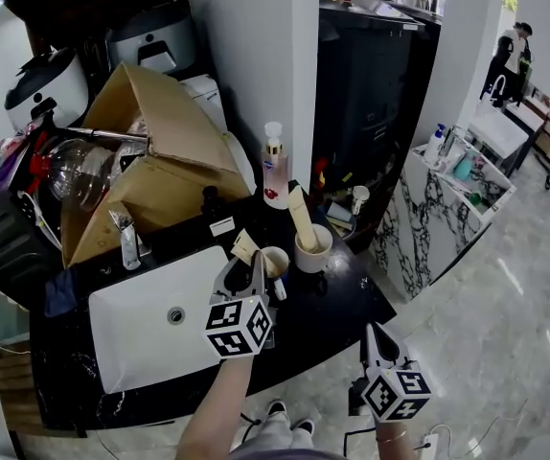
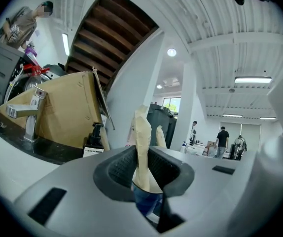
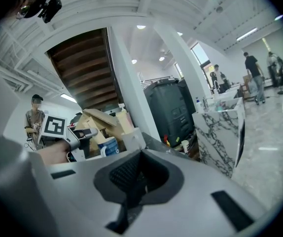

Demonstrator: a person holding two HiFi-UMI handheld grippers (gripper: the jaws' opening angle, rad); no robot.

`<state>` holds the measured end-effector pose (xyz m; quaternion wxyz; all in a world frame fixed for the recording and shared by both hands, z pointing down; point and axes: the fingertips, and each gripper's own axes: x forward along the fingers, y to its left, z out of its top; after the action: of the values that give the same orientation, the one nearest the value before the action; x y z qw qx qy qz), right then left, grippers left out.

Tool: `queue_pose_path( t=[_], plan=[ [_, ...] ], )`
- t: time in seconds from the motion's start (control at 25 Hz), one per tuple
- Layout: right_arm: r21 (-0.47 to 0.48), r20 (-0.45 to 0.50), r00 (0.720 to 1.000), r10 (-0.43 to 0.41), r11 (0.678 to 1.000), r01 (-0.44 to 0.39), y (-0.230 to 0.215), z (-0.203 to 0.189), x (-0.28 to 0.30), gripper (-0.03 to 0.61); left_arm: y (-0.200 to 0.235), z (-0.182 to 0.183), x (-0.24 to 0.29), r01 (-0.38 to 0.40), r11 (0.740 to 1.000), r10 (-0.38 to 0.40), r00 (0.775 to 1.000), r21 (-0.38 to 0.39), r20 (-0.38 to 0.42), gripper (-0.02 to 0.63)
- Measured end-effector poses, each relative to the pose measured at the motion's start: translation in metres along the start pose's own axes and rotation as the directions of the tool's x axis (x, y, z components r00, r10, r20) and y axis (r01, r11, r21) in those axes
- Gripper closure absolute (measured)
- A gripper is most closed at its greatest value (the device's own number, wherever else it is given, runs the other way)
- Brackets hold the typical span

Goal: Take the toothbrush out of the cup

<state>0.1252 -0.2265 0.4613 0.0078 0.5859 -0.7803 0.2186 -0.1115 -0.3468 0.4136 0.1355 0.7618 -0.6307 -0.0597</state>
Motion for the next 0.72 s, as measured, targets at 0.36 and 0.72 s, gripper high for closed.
queue_pose_path(
  t=[0.36,0.72],
  plan=[
    [-0.004,0.021,1.000,-0.010,1.000,0.010,0.000,0.004,-0.015,0.575,-0.011,0.036,-0.016,0.006,1.000,-0.005,0.993,-0.007,0.116,0.578],
    [-0.005,0.046,0.999,0.005,1.000,-0.004,0.004,0.008,-0.035,0.575,-0.021,0.092,-0.053,0.008,1.000,-0.008,0.960,0.001,0.281,0.584]
  ],
)
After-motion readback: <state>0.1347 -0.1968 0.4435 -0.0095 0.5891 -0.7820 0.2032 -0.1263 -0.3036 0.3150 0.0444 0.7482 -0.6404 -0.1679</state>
